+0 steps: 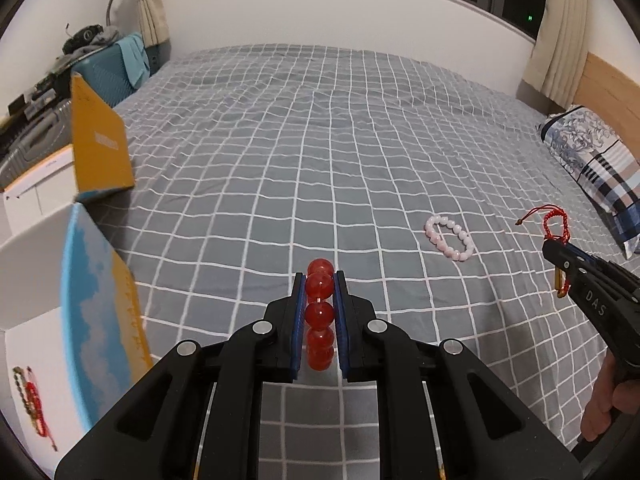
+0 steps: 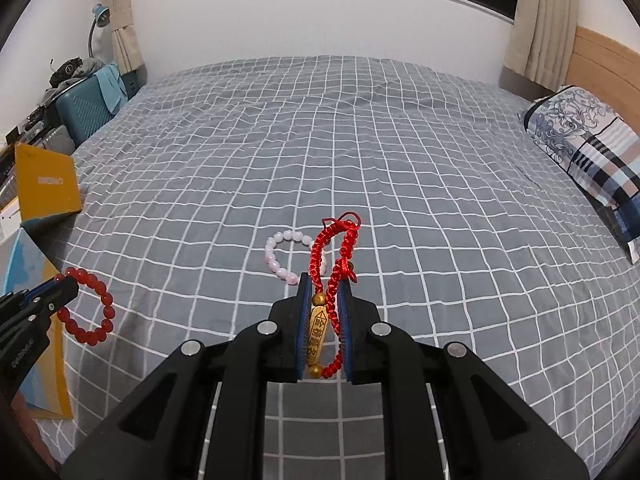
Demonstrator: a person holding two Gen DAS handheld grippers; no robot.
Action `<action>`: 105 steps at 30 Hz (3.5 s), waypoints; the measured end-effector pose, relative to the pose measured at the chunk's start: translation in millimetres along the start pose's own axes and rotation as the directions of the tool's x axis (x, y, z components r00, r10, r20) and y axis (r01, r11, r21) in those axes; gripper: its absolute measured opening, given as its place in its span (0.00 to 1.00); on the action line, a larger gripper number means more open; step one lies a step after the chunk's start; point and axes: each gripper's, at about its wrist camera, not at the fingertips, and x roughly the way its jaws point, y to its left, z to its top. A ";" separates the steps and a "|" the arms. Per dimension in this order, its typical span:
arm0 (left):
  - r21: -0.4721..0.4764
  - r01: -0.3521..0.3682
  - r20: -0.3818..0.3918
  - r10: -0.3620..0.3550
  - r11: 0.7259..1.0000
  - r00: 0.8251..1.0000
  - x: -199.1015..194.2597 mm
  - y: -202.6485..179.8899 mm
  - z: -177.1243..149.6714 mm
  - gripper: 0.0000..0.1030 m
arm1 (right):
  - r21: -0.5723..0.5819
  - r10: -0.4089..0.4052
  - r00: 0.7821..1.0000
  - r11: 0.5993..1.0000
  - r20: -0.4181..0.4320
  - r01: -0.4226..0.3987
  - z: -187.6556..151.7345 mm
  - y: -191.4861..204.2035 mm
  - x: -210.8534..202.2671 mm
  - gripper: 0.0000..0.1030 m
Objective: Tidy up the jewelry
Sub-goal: 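Lift and carry both held bracelets over the white box, then open both tools to drop the bracelets into the box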
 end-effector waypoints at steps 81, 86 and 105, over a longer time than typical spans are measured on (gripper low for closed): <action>-0.297 -0.370 -0.290 0.286 0.880 0.913 -115.4 325.5 -116.9 0.13 | -0.371 0.253 0.905 0.848 -0.342 -0.377 -102.7 406.7 -52.1 0.12; -0.295 -0.371 -0.293 0.286 0.880 0.912 -114.5 326.0 -117.3 0.13 | -0.369 0.249 0.904 0.850 -0.347 -0.375 -103.9 408.3 -50.9 0.12; -0.315 -0.391 -0.212 0.338 0.865 0.917 -152.5 322.0 -107.1 0.60 | -0.376 0.294 0.912 0.841 -0.286 -0.389 -89.5 402.4 -81.0 0.60</action>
